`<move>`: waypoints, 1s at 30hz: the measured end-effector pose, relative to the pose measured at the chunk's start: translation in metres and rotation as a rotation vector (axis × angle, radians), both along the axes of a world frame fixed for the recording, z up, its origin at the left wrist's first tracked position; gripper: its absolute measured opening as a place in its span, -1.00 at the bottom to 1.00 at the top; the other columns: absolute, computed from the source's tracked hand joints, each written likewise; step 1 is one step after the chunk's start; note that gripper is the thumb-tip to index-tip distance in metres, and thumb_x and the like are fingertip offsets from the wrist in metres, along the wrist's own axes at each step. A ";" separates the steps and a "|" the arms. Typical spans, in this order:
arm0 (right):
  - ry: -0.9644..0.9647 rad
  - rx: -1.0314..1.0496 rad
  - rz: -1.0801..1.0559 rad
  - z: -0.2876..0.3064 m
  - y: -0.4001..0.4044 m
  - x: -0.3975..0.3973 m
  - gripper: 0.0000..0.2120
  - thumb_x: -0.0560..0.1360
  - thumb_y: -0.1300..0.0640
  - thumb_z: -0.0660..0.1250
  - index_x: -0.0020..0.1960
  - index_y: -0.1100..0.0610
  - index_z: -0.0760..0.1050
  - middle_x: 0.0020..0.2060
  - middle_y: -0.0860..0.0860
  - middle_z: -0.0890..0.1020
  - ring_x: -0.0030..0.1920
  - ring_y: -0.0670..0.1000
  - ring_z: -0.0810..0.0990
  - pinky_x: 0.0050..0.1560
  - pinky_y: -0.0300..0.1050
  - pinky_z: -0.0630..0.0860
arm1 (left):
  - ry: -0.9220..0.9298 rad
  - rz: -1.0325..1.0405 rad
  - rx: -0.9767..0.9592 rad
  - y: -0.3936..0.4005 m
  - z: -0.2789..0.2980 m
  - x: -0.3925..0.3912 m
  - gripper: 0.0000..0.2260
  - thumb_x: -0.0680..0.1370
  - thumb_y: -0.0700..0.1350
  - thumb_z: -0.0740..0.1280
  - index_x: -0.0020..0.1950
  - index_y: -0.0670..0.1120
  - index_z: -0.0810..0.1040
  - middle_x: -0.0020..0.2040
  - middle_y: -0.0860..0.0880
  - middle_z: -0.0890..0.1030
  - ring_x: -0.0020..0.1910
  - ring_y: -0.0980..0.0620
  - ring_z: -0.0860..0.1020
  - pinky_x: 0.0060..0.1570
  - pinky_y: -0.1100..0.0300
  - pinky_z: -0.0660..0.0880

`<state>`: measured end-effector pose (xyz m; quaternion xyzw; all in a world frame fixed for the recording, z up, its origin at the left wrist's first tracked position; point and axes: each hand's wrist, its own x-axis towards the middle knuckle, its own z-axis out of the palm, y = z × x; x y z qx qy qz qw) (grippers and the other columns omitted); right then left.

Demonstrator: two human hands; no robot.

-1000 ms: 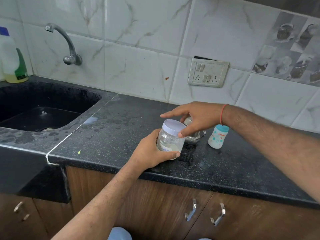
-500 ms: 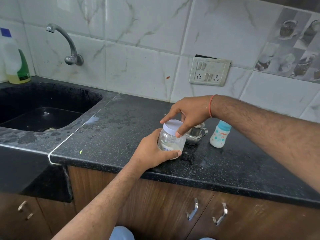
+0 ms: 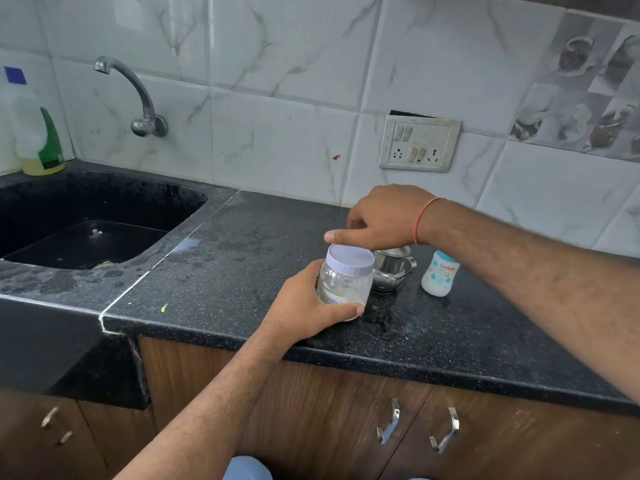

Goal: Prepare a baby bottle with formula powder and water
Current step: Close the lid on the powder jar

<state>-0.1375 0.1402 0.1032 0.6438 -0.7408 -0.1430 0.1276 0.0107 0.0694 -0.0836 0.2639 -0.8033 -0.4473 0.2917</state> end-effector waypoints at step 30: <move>-0.230 0.247 0.135 -0.005 0.006 -0.003 -0.35 0.52 -0.22 0.49 0.56 -0.12 0.43 0.37 -0.13 0.63 0.12 -0.11 0.56 0.18 -0.13 0.47 | 0.010 0.010 -0.029 -0.002 -0.004 -0.004 -0.26 0.36 0.18 0.73 0.46 0.13 0.53 0.21 0.25 0.69 0.18 0.28 0.65 0.11 0.30 0.55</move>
